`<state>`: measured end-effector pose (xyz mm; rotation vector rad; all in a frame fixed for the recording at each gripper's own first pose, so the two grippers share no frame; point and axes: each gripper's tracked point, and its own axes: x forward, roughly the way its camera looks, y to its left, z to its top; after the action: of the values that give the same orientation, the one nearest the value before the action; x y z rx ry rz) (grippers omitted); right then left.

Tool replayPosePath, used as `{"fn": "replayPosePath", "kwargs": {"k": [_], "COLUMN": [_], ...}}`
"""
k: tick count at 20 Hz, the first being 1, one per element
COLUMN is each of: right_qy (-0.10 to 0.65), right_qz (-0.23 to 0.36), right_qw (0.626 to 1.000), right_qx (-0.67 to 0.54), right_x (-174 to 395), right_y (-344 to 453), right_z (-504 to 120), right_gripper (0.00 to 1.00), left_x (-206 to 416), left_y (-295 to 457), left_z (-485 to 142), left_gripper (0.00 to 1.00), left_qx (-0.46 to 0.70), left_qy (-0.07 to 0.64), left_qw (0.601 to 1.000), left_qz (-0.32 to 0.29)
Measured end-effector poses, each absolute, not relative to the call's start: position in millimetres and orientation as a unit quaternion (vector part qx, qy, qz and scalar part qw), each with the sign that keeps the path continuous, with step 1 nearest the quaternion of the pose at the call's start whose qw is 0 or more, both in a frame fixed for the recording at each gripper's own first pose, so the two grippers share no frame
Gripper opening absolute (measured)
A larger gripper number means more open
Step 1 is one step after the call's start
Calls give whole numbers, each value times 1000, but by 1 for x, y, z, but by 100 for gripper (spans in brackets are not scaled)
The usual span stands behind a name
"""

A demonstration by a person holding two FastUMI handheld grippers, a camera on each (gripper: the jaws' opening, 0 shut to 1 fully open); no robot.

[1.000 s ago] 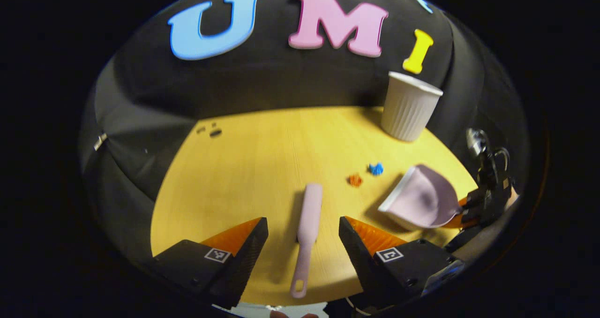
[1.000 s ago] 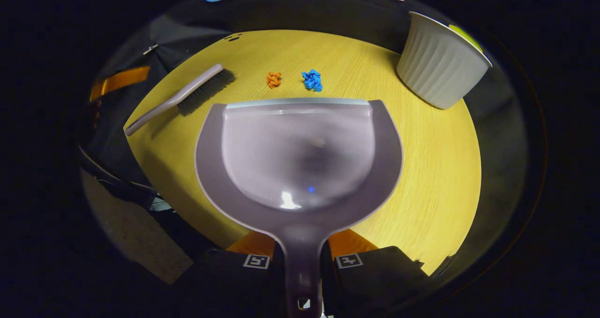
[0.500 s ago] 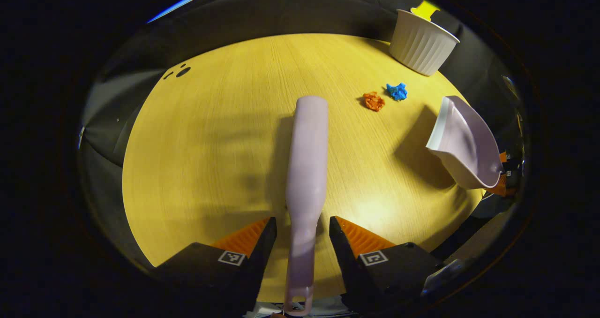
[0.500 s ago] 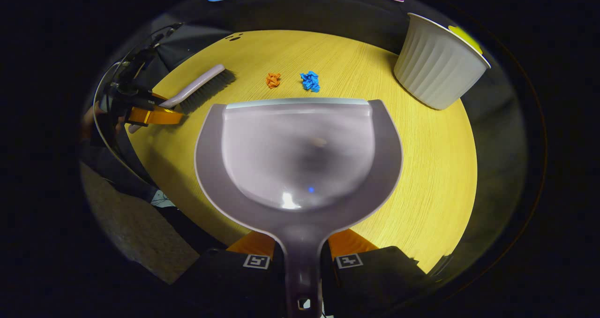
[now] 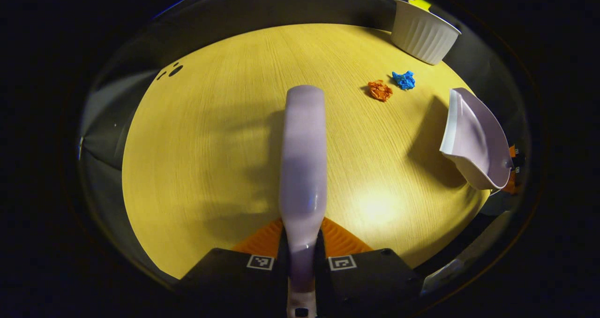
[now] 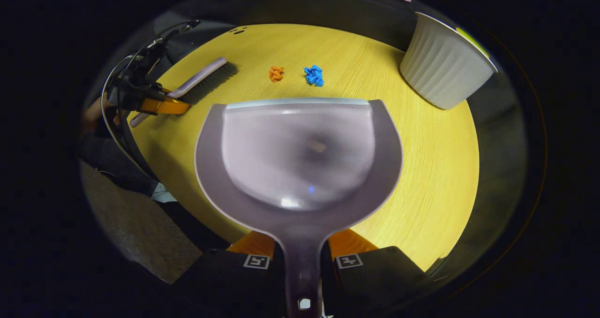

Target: Pick up the small broom and dustpan from the desktop, sweep the trash into the dustpan with the broom, and then empty the trash into the garbage bin.

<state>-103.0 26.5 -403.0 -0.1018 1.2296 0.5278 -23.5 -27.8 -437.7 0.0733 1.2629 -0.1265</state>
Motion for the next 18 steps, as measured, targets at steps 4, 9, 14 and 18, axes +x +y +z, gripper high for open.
{"fn": "replayPosePath", "kwargs": {"k": [4, 9, 14, 18], "right_qy": [586, 615, 628, 628], "right_qz": [261, 265, 267, 265], "right_qw": [763, 737, 725, 725], "right_qx": [-74, -89, -93, -96], "right_x": [-99, -96, -95, -89], "right_y": [16, 16, 16, 12], "right_z": [-405, -411, -414, -415], "right_gripper": [31, 36, 36, 41], "left_x": [30, 87, 117, 121], "left_y": [-42, -62, -90, -119], "left_z": [-420, -414, -430, -435], "left_gripper": [24, 26, 24, 24], "left_qx": [51, 97, 130, 158], "left_qy": [550, 534, 543, 536], "left_qw": [831, 833, 815, 801], "left_qz": [-71, -107, -153, -212]}}
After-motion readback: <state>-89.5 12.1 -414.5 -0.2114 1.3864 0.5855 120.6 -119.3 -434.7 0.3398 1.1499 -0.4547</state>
